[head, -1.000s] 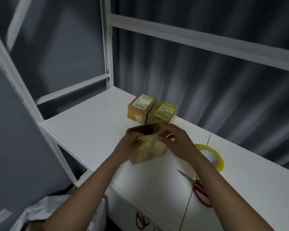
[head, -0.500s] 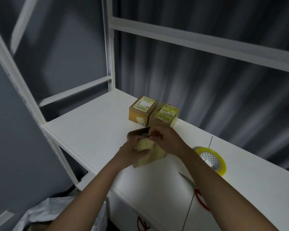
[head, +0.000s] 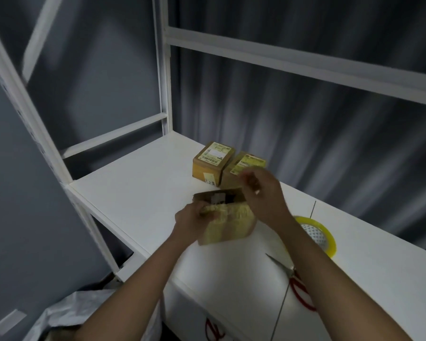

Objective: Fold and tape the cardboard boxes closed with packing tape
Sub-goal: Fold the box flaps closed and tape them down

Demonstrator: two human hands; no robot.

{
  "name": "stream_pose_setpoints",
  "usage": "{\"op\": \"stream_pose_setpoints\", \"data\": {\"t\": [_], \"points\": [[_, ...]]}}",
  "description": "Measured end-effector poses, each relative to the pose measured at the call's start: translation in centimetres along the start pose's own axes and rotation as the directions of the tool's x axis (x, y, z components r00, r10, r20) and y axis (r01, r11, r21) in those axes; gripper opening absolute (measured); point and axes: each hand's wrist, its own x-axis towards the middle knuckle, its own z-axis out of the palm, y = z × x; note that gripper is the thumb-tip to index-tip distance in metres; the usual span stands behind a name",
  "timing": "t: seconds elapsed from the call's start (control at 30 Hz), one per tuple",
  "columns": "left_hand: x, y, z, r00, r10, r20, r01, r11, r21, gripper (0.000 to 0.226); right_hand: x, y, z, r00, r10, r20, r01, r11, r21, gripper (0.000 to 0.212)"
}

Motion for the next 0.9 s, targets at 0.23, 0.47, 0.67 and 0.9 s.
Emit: {"op": "stream_pose_setpoints", "data": {"t": [0.23,0.47,0.67,0.9], "points": [[0.4,0.0,-0.2,0.980,0.136,0.149,-0.106,0.976,-0.188,0.031,-4.4,2.2,4.8,0.814,0.517,0.264,-0.562,0.587,0.583,0.038],[0.6,-1.2,-0.5,0.982,0.144,0.125,-0.131,0.986,-0.104,0.039,-8.1,4.3,4.0,0.934,0.357,-0.001,-0.356,0.932,0.071,0.036],[-0.7,-1.1,0.4,0.959,0.193,-0.209,-0.184,0.981,0.061,0.039,-4.6,5.9,2.4,0.989,-0.048,0.143,0.119,0.833,-0.541,0.031],[-0.8,-2.1,2.4,0.507,0.822,-0.259,-0.499,0.525,0.689,0.060,-4.3,5.3,2.9,0.984,0.036,0.173,0.058,0.858,-0.511,0.013]]}}
